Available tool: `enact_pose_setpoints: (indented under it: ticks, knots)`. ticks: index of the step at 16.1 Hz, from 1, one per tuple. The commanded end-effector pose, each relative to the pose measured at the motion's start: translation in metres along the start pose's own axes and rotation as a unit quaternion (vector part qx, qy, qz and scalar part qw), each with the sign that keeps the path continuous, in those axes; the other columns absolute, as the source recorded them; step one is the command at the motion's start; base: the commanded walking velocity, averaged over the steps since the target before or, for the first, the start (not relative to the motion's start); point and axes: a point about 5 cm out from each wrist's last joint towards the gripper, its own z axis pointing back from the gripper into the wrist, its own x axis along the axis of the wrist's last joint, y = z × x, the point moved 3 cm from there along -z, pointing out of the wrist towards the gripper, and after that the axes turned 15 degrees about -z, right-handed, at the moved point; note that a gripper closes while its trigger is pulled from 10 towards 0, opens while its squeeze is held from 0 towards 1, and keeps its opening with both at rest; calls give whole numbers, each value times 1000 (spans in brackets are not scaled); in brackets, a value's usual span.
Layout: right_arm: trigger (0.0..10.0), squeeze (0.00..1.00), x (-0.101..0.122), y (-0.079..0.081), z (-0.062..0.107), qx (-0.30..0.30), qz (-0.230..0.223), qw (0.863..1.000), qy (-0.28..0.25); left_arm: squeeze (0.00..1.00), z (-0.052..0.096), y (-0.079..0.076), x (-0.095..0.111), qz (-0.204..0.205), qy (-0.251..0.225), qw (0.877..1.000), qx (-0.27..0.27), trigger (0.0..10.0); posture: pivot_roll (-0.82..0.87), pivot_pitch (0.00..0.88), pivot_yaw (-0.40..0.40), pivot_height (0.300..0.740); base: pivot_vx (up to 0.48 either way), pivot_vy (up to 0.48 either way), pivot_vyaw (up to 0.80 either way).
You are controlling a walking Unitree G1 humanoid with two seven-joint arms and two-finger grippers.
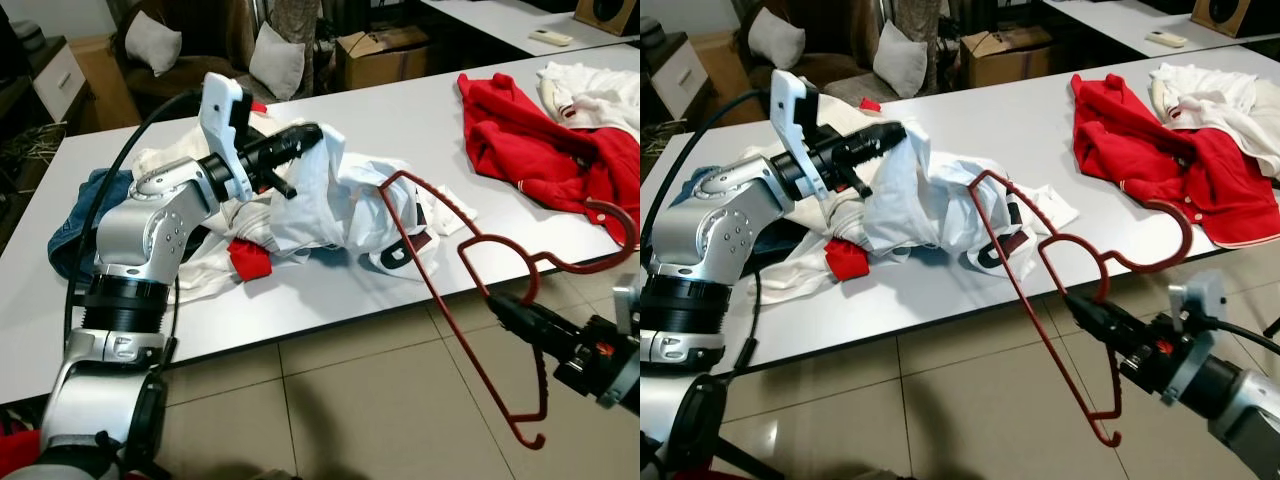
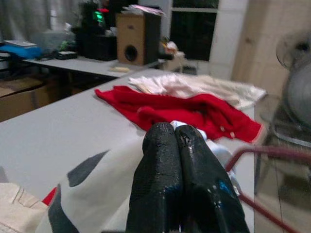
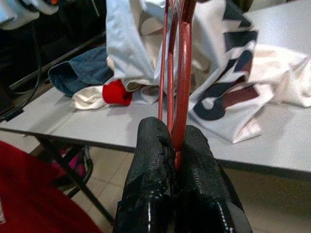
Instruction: Hang hanger
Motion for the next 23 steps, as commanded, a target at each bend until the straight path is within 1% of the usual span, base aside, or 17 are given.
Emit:
enact_pose_setpoints:
  ticks: [1,3,4,5,6,7,8,10,11,12,13,14,15,16,17,19,23]
  knots:
    - [10000,0,-3,2,-4,6,-9,1000,12,0,1,5,10,5,-15,1000,11,0,-199,0,96,740,0,0,0]
    - [10000,0,-8,-1,-6,-2,-20,1000,13,0,4,7,16,16,-28,999,20,0,-192,0,93,740,0,0,0]
    - [10000,0,-9,-6,-7,-18,-19,1000,11,0,5,8,20,28,-40,999,24,0,-192,0,95,740,0,0,0]
    - [10000,0,-4,-24,-8,-67,-42,997,-20,0,7,6,30,52,-69,996,6,0,-192,0,99,740,0,0,0]
    - [10000,0,-3,-24,-9,-59,-50,997,-26,0,9,2,30,55,-67,996,-13,0,-193,0,100,740,0,0,0]
    - [10000,0,-4,-15,-11,-31,-55,998,-24,0,10,-2,28,58,-59,996,-32,0,-193,0,101,740,0,0,0]
    - [10000,0,-5,-13,-13,-25,-59,998,-25,0,11,-8,28,64,-58,995,-52,0,-192,0,101,740,0,0,0]
    - [10000,0,-4,-19,-16,-41,-70,996,-41,0,13,-19,26,67,-49,992,-91,0,-193,0,102,740,0,0,0]
    - [10000,0,-1,-18,-18,-34,-86,994,-61,0,15,-29,19,56,-26,991,-120,0,-193,0,102,740,0,0,0]
    - [10000,0,-4,-2,-21,15,-91,995,-48,0,13,-30,9,40,1,994,-105,0,-194,0,100,740,0,0,0]
    - [10000,0,-7,1,-22,22,-84,996,-35,0,11,-27,8,43,1,995,-92,0,-194,0,100,740,0,0,0]
    - [10000,0,-21,-5,-21,-8,-59,998,7,0,6,-14,12,48,-14,998,-39,0,-196,0,101,740,0,0,0]
    - [10000,0,-29,-7,-19,-18,-44,998,38,0,2,-2,20,52,-38,998,2,0,-196,0,102,740,0,0,0]
    - [10000,0,-32,-4,-18,-10,-40,998,50,0,2,2,25,57,-51,997,14,0,-198,0,104,740,0,0,0]
    - [10000,0,-29,6,-15,22,-40,998,51,0,3,7,33,67,-68,995,21,0,-200,0,107,740,0,0,0]
    - [10000,0,-27,6,-15,19,-38,998,46,0,3,4,31,65,-62,996,9,0,-200,0,107,740,0,0,0]
    - [10000,0,-21,-8,-25,-12,-58,998,6,0,5,-21,15,48,-16,997,-66,0,-200,0,107,740,0,0,0]
